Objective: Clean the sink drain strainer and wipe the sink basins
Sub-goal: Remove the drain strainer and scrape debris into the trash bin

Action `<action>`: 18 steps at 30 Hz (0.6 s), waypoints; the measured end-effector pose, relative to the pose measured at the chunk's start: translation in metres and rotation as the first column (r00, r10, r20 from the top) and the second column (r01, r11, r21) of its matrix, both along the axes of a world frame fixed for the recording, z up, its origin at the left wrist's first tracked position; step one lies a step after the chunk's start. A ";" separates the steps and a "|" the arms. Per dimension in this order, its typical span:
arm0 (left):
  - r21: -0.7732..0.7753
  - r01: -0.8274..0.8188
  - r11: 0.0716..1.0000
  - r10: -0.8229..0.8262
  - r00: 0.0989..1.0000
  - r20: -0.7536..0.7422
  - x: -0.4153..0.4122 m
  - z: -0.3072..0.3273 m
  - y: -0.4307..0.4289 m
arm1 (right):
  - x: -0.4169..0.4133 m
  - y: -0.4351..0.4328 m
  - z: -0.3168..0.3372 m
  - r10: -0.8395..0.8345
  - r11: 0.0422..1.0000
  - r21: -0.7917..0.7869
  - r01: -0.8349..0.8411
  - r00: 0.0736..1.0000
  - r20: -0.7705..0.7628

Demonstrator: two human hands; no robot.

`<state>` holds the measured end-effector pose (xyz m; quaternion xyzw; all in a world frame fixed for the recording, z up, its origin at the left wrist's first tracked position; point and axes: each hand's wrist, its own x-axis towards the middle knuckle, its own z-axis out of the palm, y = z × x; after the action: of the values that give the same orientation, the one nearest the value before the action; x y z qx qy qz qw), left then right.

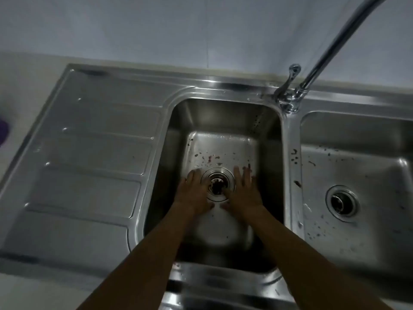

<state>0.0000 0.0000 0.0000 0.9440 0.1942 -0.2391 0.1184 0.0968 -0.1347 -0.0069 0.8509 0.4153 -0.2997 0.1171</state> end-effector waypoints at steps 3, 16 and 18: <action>-0.027 -0.037 0.999 0.037 0.999 -0.004 -0.003 -0.006 0.003 | 0.005 0.005 -0.002 0.060 0.998 0.015 -0.061 0.998 0.037; -0.003 0.005 1.000 -0.005 0.995 0.103 0.013 -0.009 0.012 | 0.003 0.014 0.004 -0.024 0.973 0.232 0.007 0.997 0.073; -0.025 0.013 1.000 -0.011 0.995 0.094 0.013 -0.007 0.013 | 0.000 0.014 0.007 -0.020 0.966 0.258 0.001 0.997 0.071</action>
<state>0.0128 0.0126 -0.0067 0.9537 0.1798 -0.1975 0.1383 0.0973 -0.1208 0.0002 0.8714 0.4416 -0.2126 0.0189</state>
